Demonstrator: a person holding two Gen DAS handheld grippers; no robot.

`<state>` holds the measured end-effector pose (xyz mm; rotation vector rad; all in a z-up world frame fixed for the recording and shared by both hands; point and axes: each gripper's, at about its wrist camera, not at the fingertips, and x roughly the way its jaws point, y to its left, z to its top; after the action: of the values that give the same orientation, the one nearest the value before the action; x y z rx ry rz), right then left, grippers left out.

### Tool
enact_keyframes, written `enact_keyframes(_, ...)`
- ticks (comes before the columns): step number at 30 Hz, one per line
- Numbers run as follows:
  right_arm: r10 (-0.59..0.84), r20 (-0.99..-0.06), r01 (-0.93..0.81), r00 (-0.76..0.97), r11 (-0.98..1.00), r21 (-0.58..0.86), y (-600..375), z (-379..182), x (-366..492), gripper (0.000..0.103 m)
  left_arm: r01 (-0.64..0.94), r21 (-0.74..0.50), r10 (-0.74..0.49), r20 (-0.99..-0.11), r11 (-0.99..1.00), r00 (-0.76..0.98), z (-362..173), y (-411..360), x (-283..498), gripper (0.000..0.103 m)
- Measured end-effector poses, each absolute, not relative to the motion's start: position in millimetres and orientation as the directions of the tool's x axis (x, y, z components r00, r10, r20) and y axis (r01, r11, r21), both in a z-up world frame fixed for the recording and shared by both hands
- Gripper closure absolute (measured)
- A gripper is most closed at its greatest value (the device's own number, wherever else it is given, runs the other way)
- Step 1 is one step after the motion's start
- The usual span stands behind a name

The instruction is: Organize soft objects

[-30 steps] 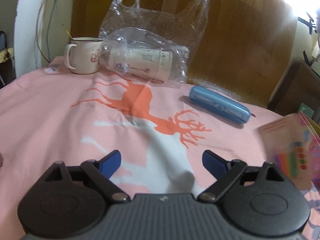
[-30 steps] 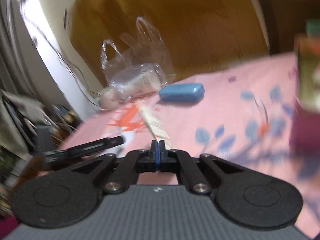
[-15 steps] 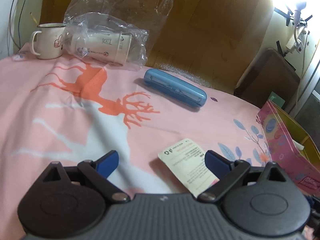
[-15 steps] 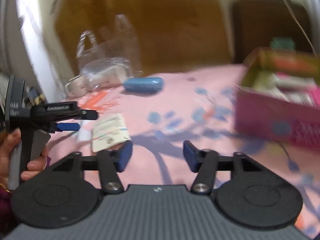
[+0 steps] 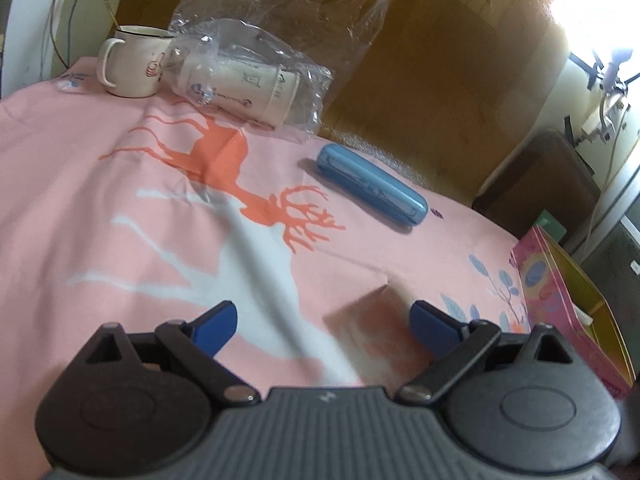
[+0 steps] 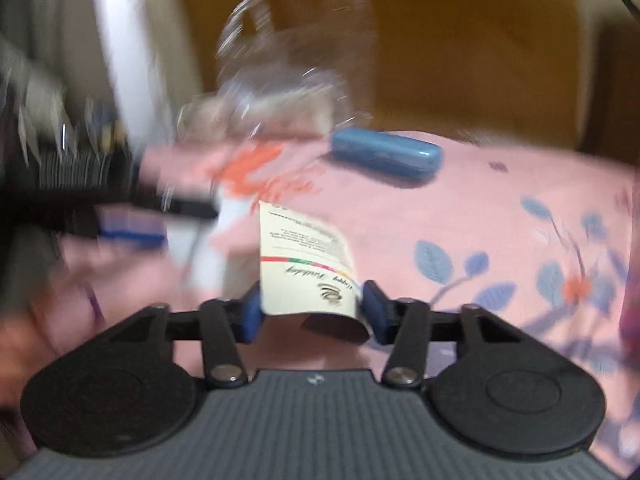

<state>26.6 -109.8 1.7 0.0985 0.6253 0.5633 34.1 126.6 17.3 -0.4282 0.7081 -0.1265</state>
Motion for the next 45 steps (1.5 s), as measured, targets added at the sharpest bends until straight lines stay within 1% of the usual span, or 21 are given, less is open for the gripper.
enact_keyframes(1,0.548,-0.503,-0.447,0.668,0.836,0.318,-122,5,26,0.063,-0.025,-0.422,-0.261,-0.605,0.906,0.752,16,125,36,0.007)
enact_keyframes(2,0.575,-0.47,-0.429,0.67,0.816,0.388,-137,9,24,0.084,-0.018,-0.426,-0.271,-0.607,0.905,0.747,15,123,38,0.007)
enact_keyframes(4,0.621,-0.439,-0.367,0.649,0.762,0.534,-166,16,20,0.098,0.006,-0.439,-0.301,-0.605,0.898,0.737,14,117,42,0.007)
enact_keyframes(8,0.551,-0.475,-0.213,0.686,0.777,0.593,-211,6,3,0.1,0.092,-0.424,-0.357,-0.606,0.901,0.711,15,89,50,0.007)
enact_keyframes(11,0.469,-0.501,-0.146,0.727,0.819,0.555,-227,-1,-16,0.09,0.145,-0.398,-0.382,-0.618,0.906,0.688,17,68,60,0.007)
enact_keyframes(16,0.442,-0.52,-0.133,0.731,0.84,0.527,-230,-11,-29,0.08,0.23,-0.465,-0.503,-0.632,0.855,0.589,13,34,69,0.007)
enact_keyframes(19,0.462,-0.509,-0.183,0.726,0.844,0.505,-225,-11,-35,0.064,0.264,-0.474,-0.535,-0.645,0.84,0.545,10,11,68,0.005)
enact_keyframes(20,0.46,-0.508,-0.204,0.728,0.853,0.48,-221,-8,-36,0.053,0.274,-0.464,-0.534,-0.648,0.842,0.543,10,5,67,0.004)
enact_keyframes(21,0.448,-0.51,-0.227,0.734,0.87,0.438,-216,-6,-37,0.042,0.283,-0.468,-0.543,-0.65,0.837,0.531,9,0,65,0.004)
enact_keyframes(22,0.43,-0.519,-0.251,0.739,0.89,0.381,-210,-5,-37,0.038,0.286,-0.478,-0.553,-0.649,0.831,0.522,8,-3,65,0.004)
enact_keyframes(25,0.342,-0.555,-0.327,0.758,0.936,0.13,-178,-6,-44,0.036,0.322,-0.455,-0.557,-0.651,0.83,0.515,7,-20,58,0.004)
enact_keyframes(27,0.303,-0.55,-0.356,0.778,0.935,0.012,-158,-8,-48,0.044,0.358,-0.39,-0.529,-0.661,0.848,0.533,7,-36,51,0.004)
enact_keyframes(29,0.3,-0.545,-0.336,0.783,0.941,0.035,-156,-8,-47,0.055,0.375,-0.343,-0.505,-0.666,0.861,0.549,7,-47,46,0.003)
enact_keyframes(31,0.306,-0.534,-0.324,0.788,0.944,0.063,-162,-10,-48,0.055,0.381,-0.323,-0.494,-0.664,0.866,0.561,7,-51,42,0.005)
enact_keyframes(34,0.288,-0.492,-0.289,0.822,0.954,0.076,-171,-8,-56,0.056,0.384,-0.383,-0.541,-0.631,0.841,0.556,12,-45,38,0.012)
enact_keyframes(35,0.28,-0.468,-0.284,0.838,0.957,0.063,-172,-7,-61,0.056,0.388,-0.405,-0.561,-0.617,0.828,0.552,15,-45,38,0.02)
enact_keyframes(37,0.274,-0.426,-0.283,0.862,0.958,0.043,-172,-4,-68,0.057,0.411,-0.452,-0.611,-0.585,0.792,0.533,23,-48,36,0.021)
enact_keyframes(38,0.256,-0.401,-0.271,0.88,0.962,0.018,-172,-2,-72,0.07,0.415,-0.441,-0.605,-0.577,0.796,0.548,29,-52,35,0.018)
enact_keyframes(39,0.239,-0.384,-0.264,0.892,0.964,-0.014,-171,0,-73,0.09,0.429,-0.418,-0.599,-0.566,0.8,0.566,35,-57,34,0.018)
enact_keyframes(42,0.233,-0.374,-0.25,0.898,0.968,0.005,-179,4,-71,0.091,0.488,-0.442,-0.658,-0.531,0.752,0.534,51,-70,35,0.019)
enact_keyframes(45,0.221,-0.374,-0.23,0.901,0.973,0.019,-190,2,-70,0.092,0.533,-0.407,-0.668,-0.52,0.742,0.533,60,-86,30,0.018)
